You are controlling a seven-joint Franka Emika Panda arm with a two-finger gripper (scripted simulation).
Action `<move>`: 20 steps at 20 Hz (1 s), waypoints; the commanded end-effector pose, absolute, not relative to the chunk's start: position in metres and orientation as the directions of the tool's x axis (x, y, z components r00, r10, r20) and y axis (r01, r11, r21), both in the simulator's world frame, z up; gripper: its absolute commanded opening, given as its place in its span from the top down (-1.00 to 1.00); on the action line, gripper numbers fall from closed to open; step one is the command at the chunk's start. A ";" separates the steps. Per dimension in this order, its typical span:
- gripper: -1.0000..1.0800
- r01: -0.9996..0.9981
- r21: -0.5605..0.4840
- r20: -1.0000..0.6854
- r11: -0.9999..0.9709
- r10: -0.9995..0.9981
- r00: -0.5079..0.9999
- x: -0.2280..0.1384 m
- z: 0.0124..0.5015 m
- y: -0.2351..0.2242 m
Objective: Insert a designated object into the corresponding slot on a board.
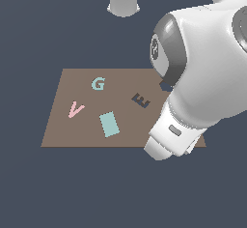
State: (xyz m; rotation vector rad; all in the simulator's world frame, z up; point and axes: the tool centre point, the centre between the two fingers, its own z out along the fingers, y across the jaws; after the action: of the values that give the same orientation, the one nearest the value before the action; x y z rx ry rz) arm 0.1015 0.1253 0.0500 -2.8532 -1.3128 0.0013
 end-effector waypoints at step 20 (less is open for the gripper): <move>1.00 0.762 0.000 0.000 -0.647 0.762 0.647 0.102 0.030 0.125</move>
State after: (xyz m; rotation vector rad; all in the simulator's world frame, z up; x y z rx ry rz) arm 0.1016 0.1255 0.0300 -2.8507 -1.3198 0.0003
